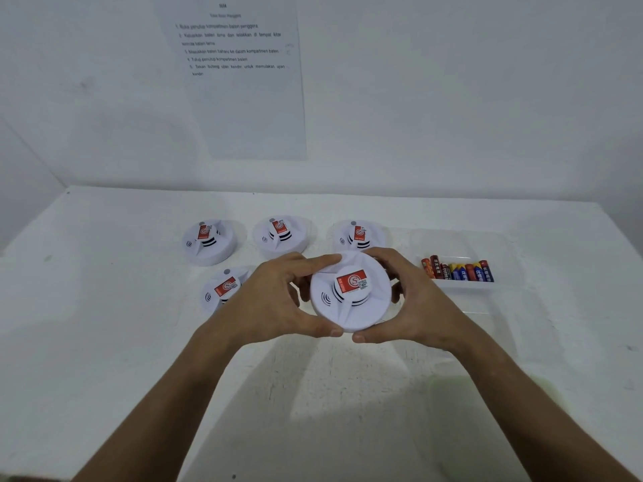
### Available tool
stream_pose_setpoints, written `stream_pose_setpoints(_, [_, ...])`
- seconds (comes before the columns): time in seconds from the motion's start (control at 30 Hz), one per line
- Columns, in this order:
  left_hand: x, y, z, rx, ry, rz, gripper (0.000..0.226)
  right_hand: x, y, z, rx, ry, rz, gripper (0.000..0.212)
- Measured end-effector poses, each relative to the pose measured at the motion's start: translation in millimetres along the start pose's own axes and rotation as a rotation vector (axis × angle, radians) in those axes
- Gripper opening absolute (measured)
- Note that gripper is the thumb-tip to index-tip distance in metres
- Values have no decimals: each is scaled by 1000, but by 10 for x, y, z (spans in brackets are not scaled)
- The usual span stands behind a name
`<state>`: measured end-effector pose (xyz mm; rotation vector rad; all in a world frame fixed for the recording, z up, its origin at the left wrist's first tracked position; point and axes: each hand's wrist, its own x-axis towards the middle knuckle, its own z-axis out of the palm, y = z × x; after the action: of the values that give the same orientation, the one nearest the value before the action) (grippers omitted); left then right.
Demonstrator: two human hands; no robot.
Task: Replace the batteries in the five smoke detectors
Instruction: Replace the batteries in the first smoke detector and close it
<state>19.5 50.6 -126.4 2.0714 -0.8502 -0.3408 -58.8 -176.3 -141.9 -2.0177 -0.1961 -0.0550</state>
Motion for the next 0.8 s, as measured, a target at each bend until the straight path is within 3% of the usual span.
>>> stream_pose_setpoints(0.8, [30,-63,-9,-7,8,-11,85,55,58,6,10,-10,5,94])
